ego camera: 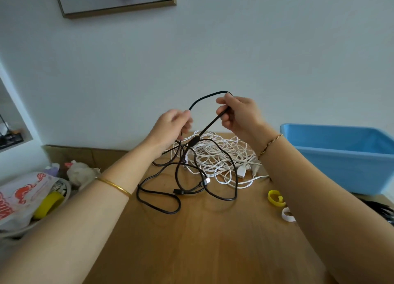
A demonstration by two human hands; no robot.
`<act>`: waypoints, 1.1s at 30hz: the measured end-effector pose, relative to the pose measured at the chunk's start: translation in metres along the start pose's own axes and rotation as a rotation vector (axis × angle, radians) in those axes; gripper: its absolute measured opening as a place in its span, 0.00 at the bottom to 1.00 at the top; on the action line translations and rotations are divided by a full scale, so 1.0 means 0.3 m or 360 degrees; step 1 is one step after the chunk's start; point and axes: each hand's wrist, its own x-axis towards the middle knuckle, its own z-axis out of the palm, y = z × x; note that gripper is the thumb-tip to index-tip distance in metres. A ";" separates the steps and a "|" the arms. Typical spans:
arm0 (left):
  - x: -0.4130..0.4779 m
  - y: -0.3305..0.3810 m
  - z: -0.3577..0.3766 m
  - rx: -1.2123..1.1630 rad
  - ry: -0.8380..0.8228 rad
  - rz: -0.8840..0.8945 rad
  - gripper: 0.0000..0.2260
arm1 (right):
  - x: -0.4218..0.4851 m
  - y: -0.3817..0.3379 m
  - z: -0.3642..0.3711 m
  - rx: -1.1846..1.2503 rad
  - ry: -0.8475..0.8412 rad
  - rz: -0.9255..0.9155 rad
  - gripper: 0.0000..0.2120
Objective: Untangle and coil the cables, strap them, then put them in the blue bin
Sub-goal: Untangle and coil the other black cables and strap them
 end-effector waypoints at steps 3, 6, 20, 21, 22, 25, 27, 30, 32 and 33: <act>-0.036 0.013 0.006 -0.0366 -0.0647 -0.0301 0.26 | 0.024 -0.027 -0.004 0.0311 0.0106 0.0065 0.12; -0.042 0.003 -0.009 -0.0478 -0.0764 -0.0373 0.20 | 0.056 -0.026 -0.034 0.0462 0.0245 0.0173 0.13; 0.002 0.099 0.007 -0.0579 -0.0681 -0.0324 0.13 | -0.049 0.000 -0.010 -0.1171 -0.0458 -0.0557 0.08; 0.000 0.087 0.004 -0.0679 -0.0698 -0.0346 0.13 | -0.037 0.006 -0.021 -0.1063 -0.0385 -0.0554 0.07; -0.003 0.074 -0.002 -0.0760 -0.0725 -0.0355 0.13 | -0.022 0.012 -0.038 -0.0941 -0.0282 -0.0536 0.07; -0.012 0.022 -0.018 -0.0868 -0.0835 -0.0346 0.09 | 0.023 0.030 -0.093 -0.0487 0.0101 -0.0403 0.09; -0.011 -0.004 -0.013 -0.0940 -0.0882 -0.0379 0.09 | 0.050 0.051 -0.129 -0.0286 0.0281 -0.0264 0.09; 0.001 0.009 0.019 -0.1351 -0.0907 -0.0363 0.09 | 0.060 0.117 -0.155 -0.0420 0.0241 -0.0019 0.11; 0.025 0.039 0.047 -0.1707 -0.0868 -0.0297 0.10 | 0.046 0.168 -0.145 -0.0562 0.0072 0.0159 0.11; 0.043 0.054 0.063 -0.1811 -0.0804 -0.0253 0.11 | 0.038 0.186 -0.138 -0.0595 -0.0012 0.0223 0.11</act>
